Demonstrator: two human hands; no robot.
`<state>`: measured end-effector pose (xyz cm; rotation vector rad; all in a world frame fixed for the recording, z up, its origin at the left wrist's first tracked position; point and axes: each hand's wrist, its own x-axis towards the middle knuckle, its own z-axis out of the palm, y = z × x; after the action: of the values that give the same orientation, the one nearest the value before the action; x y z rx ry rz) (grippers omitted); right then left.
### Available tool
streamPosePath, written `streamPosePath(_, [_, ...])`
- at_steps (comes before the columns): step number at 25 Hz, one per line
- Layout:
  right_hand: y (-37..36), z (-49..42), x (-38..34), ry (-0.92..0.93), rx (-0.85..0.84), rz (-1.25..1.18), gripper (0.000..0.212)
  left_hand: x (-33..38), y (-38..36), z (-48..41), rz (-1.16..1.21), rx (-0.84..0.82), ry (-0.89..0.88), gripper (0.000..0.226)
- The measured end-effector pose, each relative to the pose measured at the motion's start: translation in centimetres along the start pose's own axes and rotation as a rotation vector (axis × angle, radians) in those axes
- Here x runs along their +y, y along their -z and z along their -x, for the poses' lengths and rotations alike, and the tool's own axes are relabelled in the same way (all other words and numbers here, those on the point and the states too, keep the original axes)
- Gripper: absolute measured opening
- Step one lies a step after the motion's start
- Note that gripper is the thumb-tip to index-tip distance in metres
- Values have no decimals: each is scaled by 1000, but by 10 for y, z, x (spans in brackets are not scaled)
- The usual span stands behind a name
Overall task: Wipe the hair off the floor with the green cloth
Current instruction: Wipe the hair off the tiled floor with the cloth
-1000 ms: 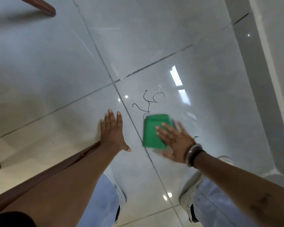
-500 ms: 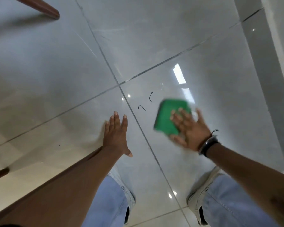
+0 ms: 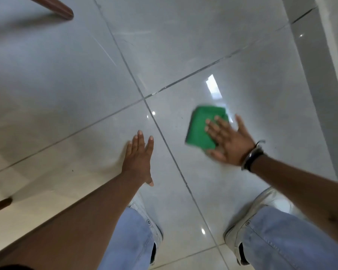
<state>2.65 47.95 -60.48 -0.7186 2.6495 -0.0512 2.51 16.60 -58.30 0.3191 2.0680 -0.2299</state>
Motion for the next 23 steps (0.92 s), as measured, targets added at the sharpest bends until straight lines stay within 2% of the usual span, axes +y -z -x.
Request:
streamPosePath(2, [13,-57,11,-288,-27,-77,94,2,-2,1,-13,-8,-2,154])
streamPosePath(4, [21,-100,-16,-419,-47,-153,99,1,1,3,-27,-3,-2,153])
streamPosePath(6, [19,-93,-42,-282,-74,-83,92,-2,11,5,-44,-34,-19,152])
streamPosePath(9, [4,-10,-40,-17,-42,90,58,-4,29,8,-35,-118,-25,149])
streamPosePath(13, [-7,69,-35,31,-53,244,29,6,43,18,36,-87,-60,137])
streamPosePath(17, [-1,67,-54,15,-169,307,26,21,43,39,210,-2,-34,123])
streamPosePath(23, [14,-44,-78,105,43,151,30,33,45,44,423,179,80,107])
